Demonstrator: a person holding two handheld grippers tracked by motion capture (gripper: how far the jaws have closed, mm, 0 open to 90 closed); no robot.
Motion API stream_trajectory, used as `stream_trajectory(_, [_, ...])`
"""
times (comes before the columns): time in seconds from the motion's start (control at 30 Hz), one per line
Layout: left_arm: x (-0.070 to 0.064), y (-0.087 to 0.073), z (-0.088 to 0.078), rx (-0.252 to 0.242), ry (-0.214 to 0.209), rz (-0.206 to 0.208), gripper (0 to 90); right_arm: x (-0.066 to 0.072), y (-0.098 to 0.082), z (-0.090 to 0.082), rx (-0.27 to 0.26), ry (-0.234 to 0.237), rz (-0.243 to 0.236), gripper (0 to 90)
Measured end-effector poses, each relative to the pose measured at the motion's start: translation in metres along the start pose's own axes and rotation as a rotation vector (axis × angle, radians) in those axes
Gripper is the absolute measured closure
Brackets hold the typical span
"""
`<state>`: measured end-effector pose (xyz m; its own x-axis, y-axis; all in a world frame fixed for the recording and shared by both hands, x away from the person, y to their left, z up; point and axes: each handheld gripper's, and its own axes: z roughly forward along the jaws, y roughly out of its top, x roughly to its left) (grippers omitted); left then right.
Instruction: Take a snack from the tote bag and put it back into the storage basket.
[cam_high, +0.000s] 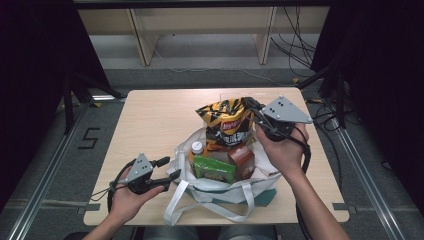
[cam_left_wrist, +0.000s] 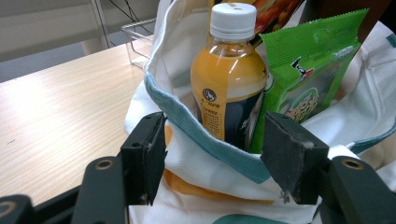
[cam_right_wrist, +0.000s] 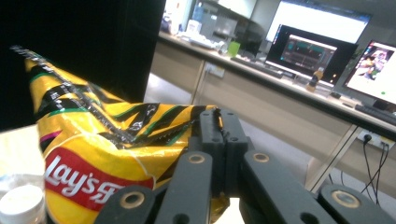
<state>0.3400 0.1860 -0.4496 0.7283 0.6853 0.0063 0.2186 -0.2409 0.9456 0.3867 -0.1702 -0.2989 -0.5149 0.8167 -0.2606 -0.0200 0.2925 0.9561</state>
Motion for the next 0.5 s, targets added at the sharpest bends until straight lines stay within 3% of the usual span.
stream_trajectory(0.3, [0.000, 0.000, 0.000, 0.001, -0.001, 0.000, 39.7, -0.004, 0.011, -0.006, -0.041, -0.020, 0.040, 90.0])
stream_trajectory(0.5, [0.000, 0.000, 0.000, 0.001, -0.001, -0.001, 39.7, -0.010, 0.018, -0.008, -0.071, -0.038, 0.034, 90.0])
